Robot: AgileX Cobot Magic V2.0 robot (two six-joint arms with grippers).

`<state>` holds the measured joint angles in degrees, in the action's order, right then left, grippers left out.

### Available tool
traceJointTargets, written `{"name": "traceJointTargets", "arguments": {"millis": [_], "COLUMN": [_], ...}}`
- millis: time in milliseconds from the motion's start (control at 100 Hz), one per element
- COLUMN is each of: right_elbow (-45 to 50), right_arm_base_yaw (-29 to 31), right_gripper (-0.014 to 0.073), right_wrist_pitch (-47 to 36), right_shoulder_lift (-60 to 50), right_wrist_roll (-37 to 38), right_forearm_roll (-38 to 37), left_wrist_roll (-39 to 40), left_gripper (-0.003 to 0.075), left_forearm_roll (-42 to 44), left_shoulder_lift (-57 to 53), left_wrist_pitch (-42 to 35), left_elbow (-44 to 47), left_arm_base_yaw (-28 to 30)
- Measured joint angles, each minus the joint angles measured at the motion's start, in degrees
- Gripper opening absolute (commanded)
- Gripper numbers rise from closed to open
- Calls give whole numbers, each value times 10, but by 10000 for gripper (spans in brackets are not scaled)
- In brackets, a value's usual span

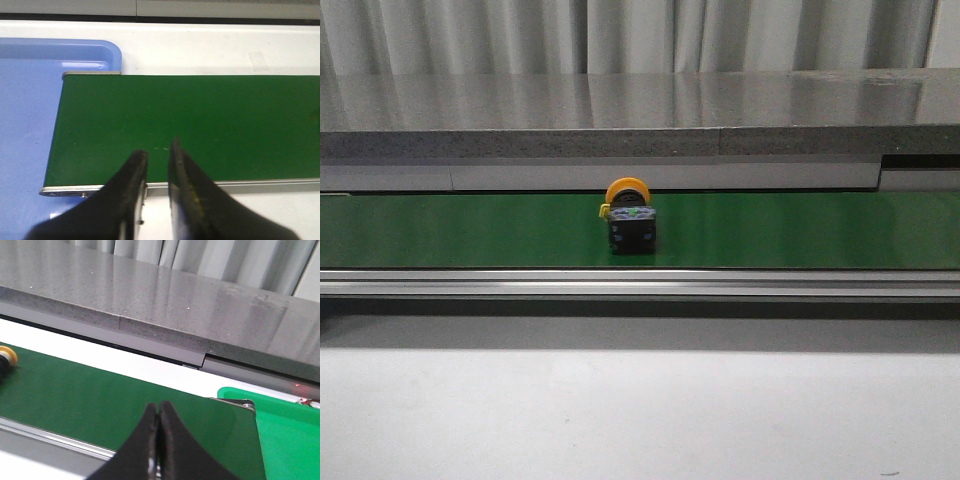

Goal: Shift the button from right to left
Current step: 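Lower the left gripper onto the button at the belt's far end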

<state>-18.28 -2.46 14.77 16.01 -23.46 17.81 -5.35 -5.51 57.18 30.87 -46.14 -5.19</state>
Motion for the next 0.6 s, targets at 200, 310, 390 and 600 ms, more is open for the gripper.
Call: {"name": "traceJointTargets", "arguments": {"millis": [200, 310, 390, 600], "right_elbow": [0, 0, 0, 0], "right_arm_base_yaw": [0, 0, 0, 0], "right_gripper": [-68, -68, -68, -68], "right_wrist_pitch": [0, 0, 0, 0], "right_shoulder_lift": [0, 0, 0, 0], "right_wrist_roll": [0, 0, 0, 0], "right_forearm_roll": [0, 0, 0, 0], "left_wrist_roll": [0, 0, 0, 0], "left_gripper": [611, 643, 643, 643], "left_forearm_roll": [0, 0, -8, -26], "left_shoulder_lift": [0, 0, 0, 23], "left_wrist_pitch": [12, 13, 15, 37], "left_elbow": [0, 0, 0, -19], "left_arm_base_yaw": [0, 0, 0, -12]}}
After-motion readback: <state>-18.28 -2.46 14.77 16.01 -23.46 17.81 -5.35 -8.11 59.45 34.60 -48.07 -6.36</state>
